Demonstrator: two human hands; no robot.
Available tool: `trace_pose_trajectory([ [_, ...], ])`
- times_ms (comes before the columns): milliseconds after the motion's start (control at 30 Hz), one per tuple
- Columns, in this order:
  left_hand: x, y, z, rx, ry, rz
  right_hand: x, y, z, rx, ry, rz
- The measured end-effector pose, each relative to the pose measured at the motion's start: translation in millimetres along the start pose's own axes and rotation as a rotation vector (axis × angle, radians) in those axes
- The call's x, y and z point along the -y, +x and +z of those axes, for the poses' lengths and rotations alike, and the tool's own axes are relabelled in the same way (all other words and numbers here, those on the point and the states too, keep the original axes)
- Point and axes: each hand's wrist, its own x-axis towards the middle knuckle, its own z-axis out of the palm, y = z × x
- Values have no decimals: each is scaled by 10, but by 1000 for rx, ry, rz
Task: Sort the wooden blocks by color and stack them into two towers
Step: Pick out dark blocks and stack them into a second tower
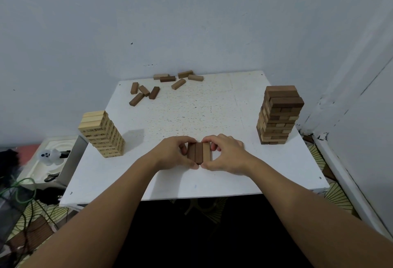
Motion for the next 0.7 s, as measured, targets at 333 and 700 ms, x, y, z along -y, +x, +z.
trace_pose_trajectory([
  [333,-60,-126,-156,-134,13,147,185,14,-107,-53,-16,-106],
  [700,-728,-117,-877,-319,-23,275,780,242,-1193,-250,-309,-339],
])
